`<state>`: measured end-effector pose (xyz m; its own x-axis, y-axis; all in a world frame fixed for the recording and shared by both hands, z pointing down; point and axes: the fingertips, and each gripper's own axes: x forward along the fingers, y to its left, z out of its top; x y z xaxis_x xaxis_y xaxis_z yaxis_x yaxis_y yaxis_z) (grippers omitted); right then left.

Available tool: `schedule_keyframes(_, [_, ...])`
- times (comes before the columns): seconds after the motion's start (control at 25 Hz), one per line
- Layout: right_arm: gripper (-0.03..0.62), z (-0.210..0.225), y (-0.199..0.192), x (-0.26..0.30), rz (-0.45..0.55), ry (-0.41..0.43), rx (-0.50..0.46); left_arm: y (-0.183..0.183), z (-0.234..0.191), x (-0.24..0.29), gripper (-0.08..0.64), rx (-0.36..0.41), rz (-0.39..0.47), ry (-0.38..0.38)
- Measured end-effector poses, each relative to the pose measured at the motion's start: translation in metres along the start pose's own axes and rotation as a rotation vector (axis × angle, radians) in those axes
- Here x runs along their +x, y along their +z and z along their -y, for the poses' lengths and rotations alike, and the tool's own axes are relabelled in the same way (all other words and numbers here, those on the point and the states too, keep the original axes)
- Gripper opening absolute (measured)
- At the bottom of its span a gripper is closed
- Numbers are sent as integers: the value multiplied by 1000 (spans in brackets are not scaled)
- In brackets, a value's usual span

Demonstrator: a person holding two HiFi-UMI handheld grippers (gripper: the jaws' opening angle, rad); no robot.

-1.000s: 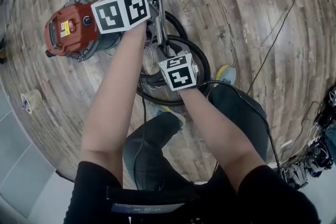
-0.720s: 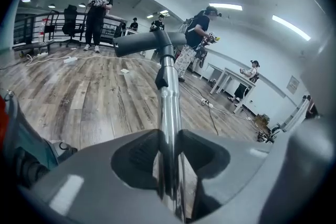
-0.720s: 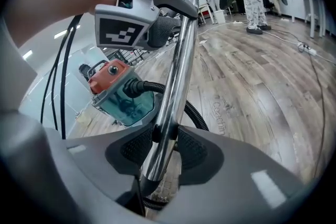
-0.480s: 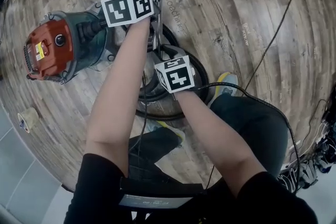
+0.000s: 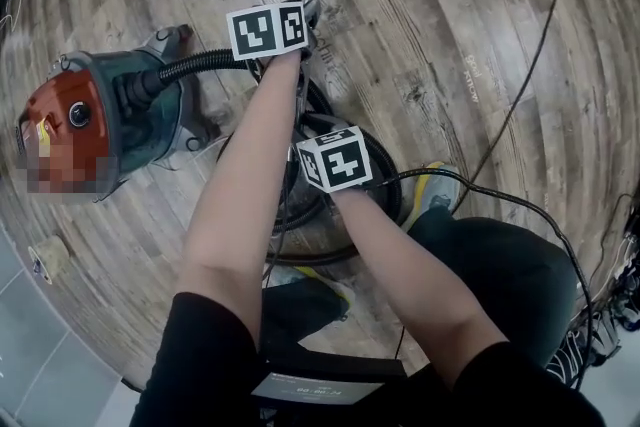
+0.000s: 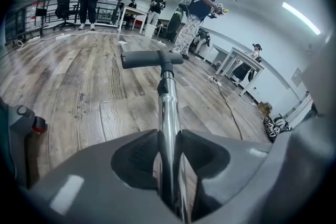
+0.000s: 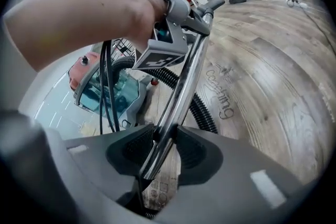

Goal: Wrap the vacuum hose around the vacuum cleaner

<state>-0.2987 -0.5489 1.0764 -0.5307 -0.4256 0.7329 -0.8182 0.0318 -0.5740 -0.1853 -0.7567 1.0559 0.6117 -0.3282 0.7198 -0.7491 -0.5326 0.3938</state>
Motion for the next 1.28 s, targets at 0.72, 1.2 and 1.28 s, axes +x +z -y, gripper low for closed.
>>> schedule_keyframes(0.72, [172, 21, -19, 43, 49, -16, 77, -61, -41, 69, 155, 36, -139, 72])
schedule_keyframes(1.2, [210, 23, -16, 50, 96, -64, 65, -59, -47, 74, 160, 59, -123, 66])
schedule_keyframes(1.28, [213, 26, -13, 47, 114, -83, 65, -56, -43, 73, 163, 91, -128, 67])
